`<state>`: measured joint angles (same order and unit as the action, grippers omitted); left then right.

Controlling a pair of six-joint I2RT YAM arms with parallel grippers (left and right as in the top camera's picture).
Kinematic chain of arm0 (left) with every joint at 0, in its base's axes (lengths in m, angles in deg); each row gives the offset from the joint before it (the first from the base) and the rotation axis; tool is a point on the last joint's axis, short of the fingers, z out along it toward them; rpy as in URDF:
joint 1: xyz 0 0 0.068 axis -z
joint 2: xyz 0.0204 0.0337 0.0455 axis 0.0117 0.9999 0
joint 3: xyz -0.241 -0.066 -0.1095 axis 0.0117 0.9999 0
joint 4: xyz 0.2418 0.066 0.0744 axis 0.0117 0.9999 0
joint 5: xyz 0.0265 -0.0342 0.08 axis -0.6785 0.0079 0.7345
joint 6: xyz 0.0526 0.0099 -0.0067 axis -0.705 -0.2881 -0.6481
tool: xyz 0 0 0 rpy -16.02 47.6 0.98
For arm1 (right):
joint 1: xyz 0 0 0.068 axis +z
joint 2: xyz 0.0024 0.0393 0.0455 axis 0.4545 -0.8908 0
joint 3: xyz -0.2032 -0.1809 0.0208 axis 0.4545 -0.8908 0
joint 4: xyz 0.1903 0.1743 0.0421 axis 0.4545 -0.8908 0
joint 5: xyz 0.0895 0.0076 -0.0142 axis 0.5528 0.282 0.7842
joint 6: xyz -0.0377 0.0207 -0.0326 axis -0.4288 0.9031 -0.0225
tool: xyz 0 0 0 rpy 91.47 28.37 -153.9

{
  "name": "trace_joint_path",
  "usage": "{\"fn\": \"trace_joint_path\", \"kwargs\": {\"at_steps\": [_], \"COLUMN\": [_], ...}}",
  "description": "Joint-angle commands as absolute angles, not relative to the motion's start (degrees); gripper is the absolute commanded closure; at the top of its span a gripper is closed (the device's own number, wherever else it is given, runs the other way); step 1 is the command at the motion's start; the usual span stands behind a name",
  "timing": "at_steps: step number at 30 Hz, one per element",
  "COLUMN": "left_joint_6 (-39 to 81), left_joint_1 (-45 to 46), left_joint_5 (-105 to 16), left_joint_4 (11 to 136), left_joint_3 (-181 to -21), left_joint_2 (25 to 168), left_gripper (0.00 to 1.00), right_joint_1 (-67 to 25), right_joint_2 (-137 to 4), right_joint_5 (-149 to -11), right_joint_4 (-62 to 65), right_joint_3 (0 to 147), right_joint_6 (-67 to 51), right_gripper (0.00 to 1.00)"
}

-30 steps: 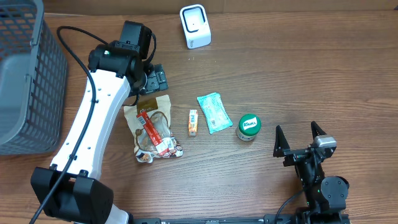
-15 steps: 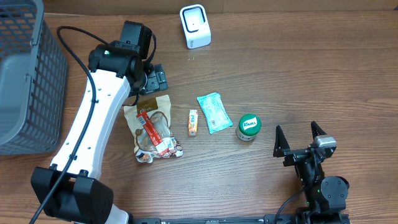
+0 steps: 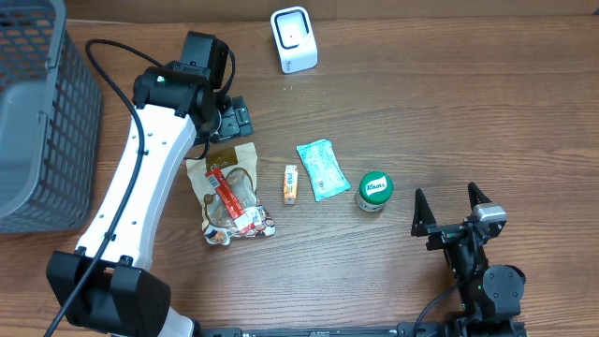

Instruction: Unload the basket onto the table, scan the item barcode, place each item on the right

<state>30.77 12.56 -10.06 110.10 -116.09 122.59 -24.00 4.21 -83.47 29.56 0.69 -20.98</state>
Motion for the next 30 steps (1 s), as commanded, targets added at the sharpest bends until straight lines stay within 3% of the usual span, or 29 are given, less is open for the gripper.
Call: {"fn": "trace_joint_path", "kwargs": {"at_steps": [1,8,19,25,30], "left_joint_6": [29.9,29.9,29.9,29.9,29.9], "left_joint_1": [12.4,12.4,12.5,12.5,12.5], "left_joint_5": [-8.9,-8.9,-8.9,-8.9,-8.9], "left_joint_4": [110.2,110.2,110.2,110.2,110.2], "left_joint_3": [-117.0,-117.0,-117.0,-117.0,-117.0], "left_joint_2": [121.6,121.6,121.6,121.6,121.6], "left_gripper": [0.00,0.00,0.00,0.00,0.00], "right_joint_1": [-24.0,-24.0,-24.0,-24.3,-24.3], "right_joint_2": [4.4,4.4,4.4,2.6,-6.8], "right_joint_5": [-83.8,-77.6,-75.3,-77.8,-78.4], "right_joint_4": [29.8,32.1,29.6,20.0,9.3], "right_joint_3": [0.1,0.1,2.0,13.9,32.4], "right_joint_6": [-21.3,-13.3,-13.0,-13.0,-13.0], "right_gripper": [0.00,0.00,0.00,0.00,0.00]}}
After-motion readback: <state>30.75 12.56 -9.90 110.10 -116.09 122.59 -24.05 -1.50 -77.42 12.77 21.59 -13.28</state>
